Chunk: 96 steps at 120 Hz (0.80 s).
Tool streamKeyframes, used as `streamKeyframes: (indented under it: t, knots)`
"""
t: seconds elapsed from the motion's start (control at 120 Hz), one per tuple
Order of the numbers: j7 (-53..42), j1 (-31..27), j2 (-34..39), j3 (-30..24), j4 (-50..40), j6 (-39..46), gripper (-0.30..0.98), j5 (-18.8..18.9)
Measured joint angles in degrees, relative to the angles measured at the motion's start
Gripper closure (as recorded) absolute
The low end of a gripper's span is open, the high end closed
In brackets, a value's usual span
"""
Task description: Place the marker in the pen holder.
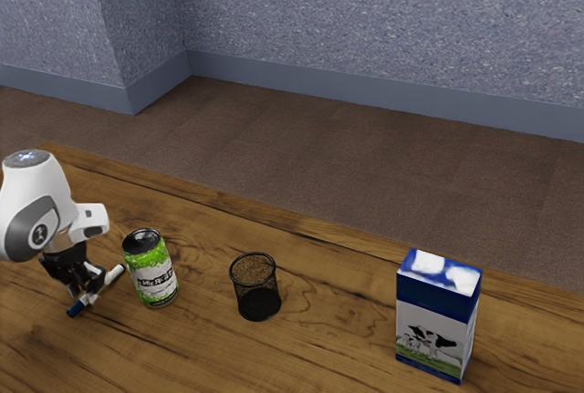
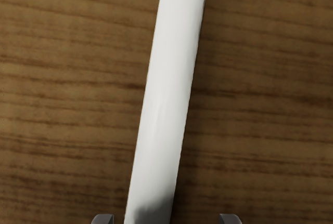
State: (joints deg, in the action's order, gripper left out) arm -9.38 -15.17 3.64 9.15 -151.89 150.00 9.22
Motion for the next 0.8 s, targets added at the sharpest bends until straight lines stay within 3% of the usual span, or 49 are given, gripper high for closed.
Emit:
streamKeyframes:
  t: [0.45, 0.8]
  knots:
    - [-2.6, -1.4, -5.3, -0.1, 2.7, 2.0, 0.54, -0.1]
    - [-3.6, -0.8, -5.4, 0.1, 2.9, 2.3, 0.72, -0.3]
